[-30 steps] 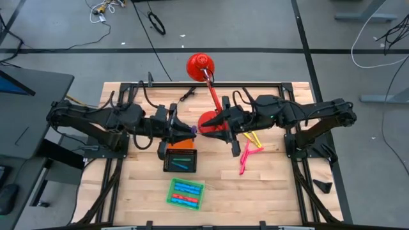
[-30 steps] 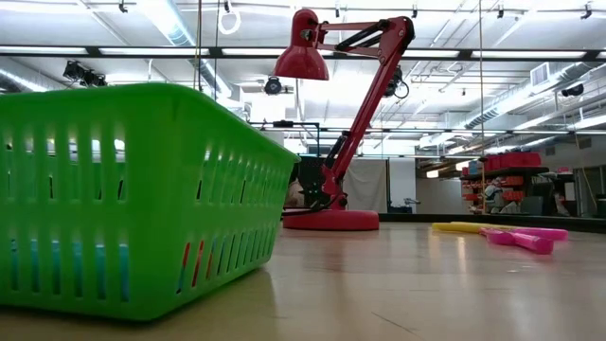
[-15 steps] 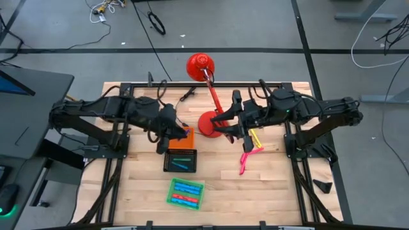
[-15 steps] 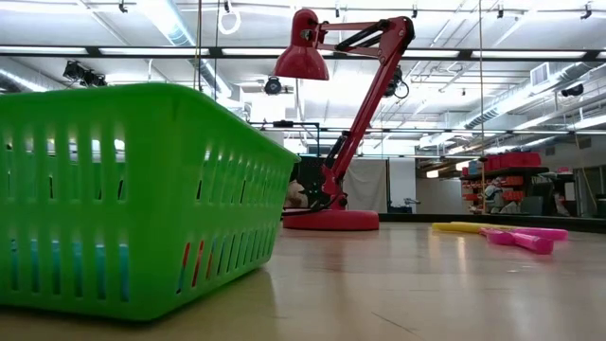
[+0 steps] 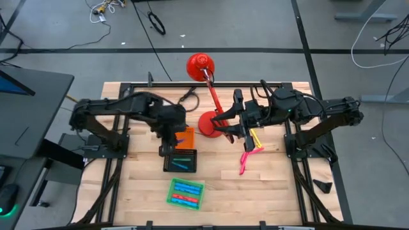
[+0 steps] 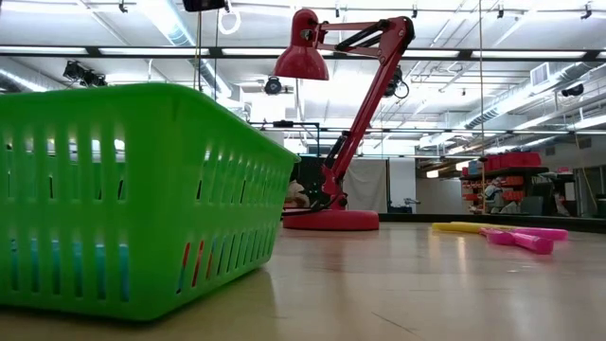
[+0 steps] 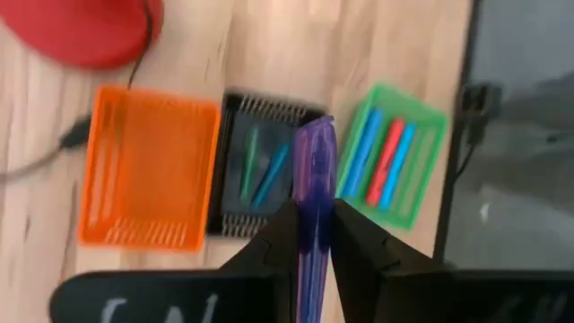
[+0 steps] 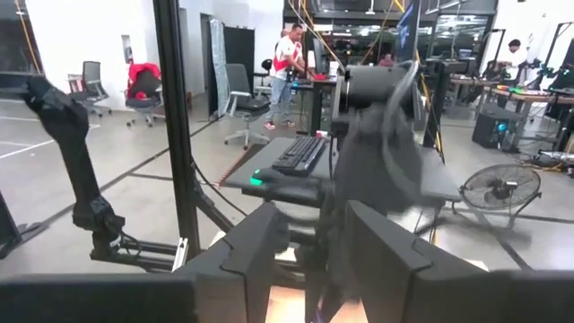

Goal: Pick & Place Markers
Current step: Put the purple pen into the black bin

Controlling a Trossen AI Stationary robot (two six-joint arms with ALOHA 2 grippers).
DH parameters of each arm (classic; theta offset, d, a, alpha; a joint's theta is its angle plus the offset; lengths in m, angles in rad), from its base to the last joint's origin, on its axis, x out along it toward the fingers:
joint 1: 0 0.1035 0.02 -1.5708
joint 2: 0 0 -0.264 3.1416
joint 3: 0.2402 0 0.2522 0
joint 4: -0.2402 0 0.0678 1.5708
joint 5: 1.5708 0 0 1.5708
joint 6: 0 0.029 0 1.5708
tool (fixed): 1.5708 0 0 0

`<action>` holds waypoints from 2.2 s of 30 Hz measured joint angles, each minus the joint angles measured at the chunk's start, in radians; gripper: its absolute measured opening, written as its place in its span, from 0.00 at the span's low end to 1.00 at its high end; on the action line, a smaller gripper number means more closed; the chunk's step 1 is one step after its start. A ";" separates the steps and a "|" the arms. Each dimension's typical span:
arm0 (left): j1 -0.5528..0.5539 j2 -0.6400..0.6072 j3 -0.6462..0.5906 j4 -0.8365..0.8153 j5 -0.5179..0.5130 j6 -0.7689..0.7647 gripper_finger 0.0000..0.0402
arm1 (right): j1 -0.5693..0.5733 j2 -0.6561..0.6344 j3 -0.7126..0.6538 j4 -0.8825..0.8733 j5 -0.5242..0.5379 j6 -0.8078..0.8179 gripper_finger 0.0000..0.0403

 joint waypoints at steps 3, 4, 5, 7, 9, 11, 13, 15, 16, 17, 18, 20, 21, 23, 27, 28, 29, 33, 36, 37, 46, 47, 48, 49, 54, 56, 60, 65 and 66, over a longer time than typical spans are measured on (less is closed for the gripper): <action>0.002 0.063 0.061 -0.098 -0.003 0.011 0.11 | 0.000 0.000 0.000 0.001 0.000 -0.002 0.35; 0.002 0.082 0.076 -0.131 -0.003 0.016 0.11 | 0.000 0.000 0.000 0.002 0.000 -0.003 0.35; 0.002 0.099 0.087 -0.152 -0.003 0.027 0.11 | 0.000 0.000 0.000 0.002 -0.001 -0.003 0.35; 0.002 0.129 0.105 -0.186 -0.003 0.037 0.11 | 0.000 0.000 0.000 0.002 -0.004 -0.003 0.35; 0.001 0.148 0.107 -0.199 -0.006 0.043 0.11 | 0.000 0.000 0.000 0.002 -0.004 -0.003 0.35; 0.001 0.159 0.107 -0.198 -0.006 0.053 0.11 | 0.000 0.000 0.000 0.003 -0.004 -0.003 0.35; -0.001 0.162 0.107 -0.197 -0.018 0.057 0.11 | 0.000 0.000 0.000 0.003 -0.004 -0.002 0.35; -0.005 0.161 0.103 -0.181 -0.042 0.053 0.11 | 0.000 0.000 0.000 0.003 -0.004 -0.002 0.35; -0.008 0.160 0.094 -0.167 -0.050 0.050 0.11 | 0.000 0.000 0.000 0.003 -0.004 -0.002 0.35; -0.012 0.160 0.083 -0.149 -0.065 0.047 0.11 | 0.000 0.000 0.000 0.003 -0.003 -0.002 0.35; -0.018 0.161 0.069 -0.128 -0.077 0.044 0.11 | 0.000 0.000 0.000 0.003 -0.003 -0.002 0.35; -0.032 0.161 0.031 -0.082 -0.092 0.039 0.11 | 0.000 0.000 0.000 0.003 -0.003 -0.001 0.35; -0.040 0.161 0.008 -0.051 -0.095 0.035 0.11 | 0.000 0.000 0.000 0.003 -0.003 -0.001 0.35; -0.054 0.162 -0.043 0.009 -0.105 0.025 0.11 | 0.000 0.000 0.000 0.003 -0.003 0.000 0.35; -0.077 0.162 -0.144 0.105 -0.118 0.003 0.11 | 0.000 0.000 0.000 0.003 -0.003 0.000 0.35; -0.082 0.162 -0.170 0.124 -0.119 0.001 0.11 | 0.000 0.000 0.000 0.003 -0.003 0.000 0.35; -0.085 0.162 -0.194 0.145 -0.120 0.000 0.11 | 0.000 0.000 0.000 0.003 -0.003 0.000 0.35; -0.094 0.162 -0.275 0.206 -0.136 -0.003 0.11 | 0.000 0.000 0.000 0.003 -0.003 -0.014 0.35; -0.095 0.162 -0.324 0.253 -0.145 -0.003 0.11 | 0.000 0.000 0.000 0.003 -0.003 -0.021 0.35; -0.095 0.162 -0.338 0.268 -0.145 -0.003 0.11 | 0.000 0.000 0.000 0.003 -0.003 -0.021 0.35; -0.097 0.193 -0.448 0.393 -0.147 0.007 0.11 | 0.000 0.001 0.000 0.003 -0.002 -0.021 0.35; -0.098 0.200 -0.458 0.415 -0.147 0.013 0.11 | 0.000 0.001 0.000 0.003 -0.002 -0.022 0.35; -0.101 0.210 -0.468 0.431 -0.147 0.019 0.11 | 0.000 0.001 0.000 0.003 -0.002 -0.021 0.35; -0.102 0.220 -0.477 0.446 -0.147 0.021 0.11 | 0.000 0.001 0.000 0.003 -0.002 -0.021 0.35; -0.117 0.270 -0.504 0.489 -0.139 0.029 0.11 | 0.000 0.001 0.000 -0.004 -0.001 -0.019 0.35; -0.126 0.293 -0.505 0.499 -0.128 0.031 0.11 | 0.000 0.001 0.000 -0.005 0.001 -0.019 0.35; -0.144 0.336 -0.504 0.531 -0.108 0.032 0.11 | 0.000 0.001 0.000 -0.009 0.001 -0.019 0.35; -0.158 0.348 -0.503 0.530 -0.105 0.032 0.11 | 0.000 0.001 0.000 -0.031 0.000 -0.018 0.35; -0.158 0.347 -0.502 0.527 -0.109 0.032 0.12 | 0.000 0.001 0.000 -0.034 0.000 -0.019 0.35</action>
